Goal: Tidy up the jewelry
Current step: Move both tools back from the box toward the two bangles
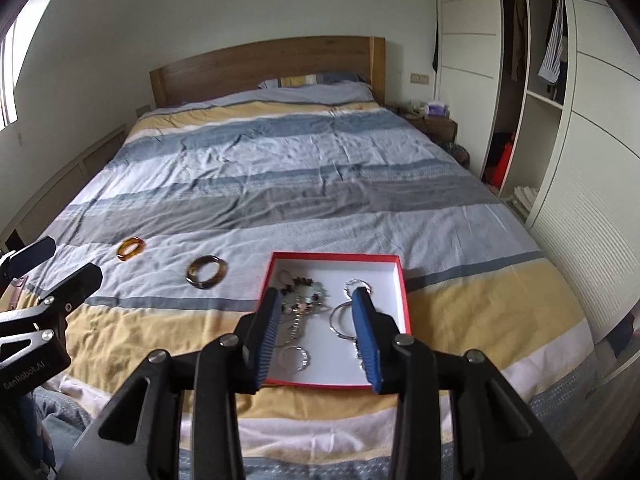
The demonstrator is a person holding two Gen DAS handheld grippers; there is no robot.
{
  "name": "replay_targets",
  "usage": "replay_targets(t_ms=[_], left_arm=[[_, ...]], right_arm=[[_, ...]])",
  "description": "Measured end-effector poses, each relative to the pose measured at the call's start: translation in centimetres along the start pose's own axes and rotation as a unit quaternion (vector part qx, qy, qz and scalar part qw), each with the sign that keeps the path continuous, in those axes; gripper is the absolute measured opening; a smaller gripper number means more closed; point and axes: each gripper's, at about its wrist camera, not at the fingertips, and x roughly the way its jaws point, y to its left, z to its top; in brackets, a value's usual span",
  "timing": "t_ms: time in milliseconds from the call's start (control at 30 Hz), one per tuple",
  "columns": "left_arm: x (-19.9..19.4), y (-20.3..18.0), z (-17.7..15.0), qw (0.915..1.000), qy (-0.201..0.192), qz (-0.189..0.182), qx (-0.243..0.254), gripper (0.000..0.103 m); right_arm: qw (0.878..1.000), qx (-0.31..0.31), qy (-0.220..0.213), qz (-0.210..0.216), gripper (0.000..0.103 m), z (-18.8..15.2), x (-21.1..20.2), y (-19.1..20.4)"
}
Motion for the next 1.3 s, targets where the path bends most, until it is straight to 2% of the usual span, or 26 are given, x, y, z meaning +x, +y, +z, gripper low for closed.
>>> replay_targets(t_ms=[100, 167, 200, 433, 700, 1000, 1300], left_arm=[[-3.2, 1.5, -0.9, 0.9998, -0.018, 0.006, -0.009, 0.083], [-4.7, 2.2, -1.5, 0.9995, -0.025, 0.011, -0.015, 0.084], [-5.5, 2.6, -2.0, 0.9993, -0.029, 0.014, -0.019, 0.084], [-9.1, 5.2, -4.4, 0.9974, -0.043, 0.036, -0.044, 0.087], [-11.0, 8.1, -6.3, 0.9941, -0.053, 0.062, -0.072, 0.09], [-10.4, 10.4, -8.0, 0.9908, -0.046, 0.086, -0.093, 0.094], [-7.3, 11.9, -9.3, 0.9896, -0.019, 0.094, -0.107, 0.097]], right_arm=[[1.0, -0.008, -0.013, 0.005, 0.037, -0.4, -2.3, 1.8], [1.0, -0.014, -0.019, 0.008, 0.047, -0.9, -3.4, 2.8], [1.0, -0.019, -0.023, 0.009, 0.048, -1.2, -4.1, 3.5], [0.998, -0.044, -0.036, 0.018, 0.048, -2.7, -6.8, 7.0], [0.997, -0.061, -0.043, 0.022, 0.049, -3.5, -8.1, 9.1], [0.998, -0.053, -0.03, 0.02, 0.051, -4.0, -6.5, 9.6], [0.998, -0.049, -0.011, 0.032, 0.051, -4.7, -2.9, 10.5]])
